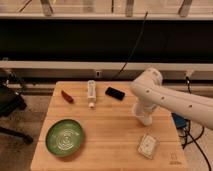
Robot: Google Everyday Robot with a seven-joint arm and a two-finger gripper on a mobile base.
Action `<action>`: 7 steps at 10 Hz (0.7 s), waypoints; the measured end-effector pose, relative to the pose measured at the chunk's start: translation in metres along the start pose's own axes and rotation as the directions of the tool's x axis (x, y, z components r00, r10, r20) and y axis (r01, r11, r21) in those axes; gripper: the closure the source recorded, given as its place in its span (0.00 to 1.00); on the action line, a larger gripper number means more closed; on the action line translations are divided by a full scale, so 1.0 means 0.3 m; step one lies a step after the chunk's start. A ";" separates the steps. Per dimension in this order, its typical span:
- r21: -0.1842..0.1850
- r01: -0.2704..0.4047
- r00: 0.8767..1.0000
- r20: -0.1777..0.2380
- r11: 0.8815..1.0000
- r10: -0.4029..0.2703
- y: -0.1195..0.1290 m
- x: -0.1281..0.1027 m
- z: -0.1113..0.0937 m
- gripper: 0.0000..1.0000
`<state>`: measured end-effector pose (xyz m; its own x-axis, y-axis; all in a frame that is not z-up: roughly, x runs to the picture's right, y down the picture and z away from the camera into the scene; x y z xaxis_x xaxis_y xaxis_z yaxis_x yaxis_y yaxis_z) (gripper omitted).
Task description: Pick up the ceramic cup
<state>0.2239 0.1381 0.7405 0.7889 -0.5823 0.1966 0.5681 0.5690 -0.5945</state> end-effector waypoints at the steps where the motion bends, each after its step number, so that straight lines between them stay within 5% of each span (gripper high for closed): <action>1: -0.001 0.016 1.000 -0.005 1.000 -0.016 0.000 -0.003 -0.002 1.00; 7: -0.012 0.083 0.996 -0.030 0.997 -0.083 0.002 -0.010 -0.009 1.00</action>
<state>0.2214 0.1386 0.7373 0.7317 -0.6444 0.2222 0.6287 0.5121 -0.5852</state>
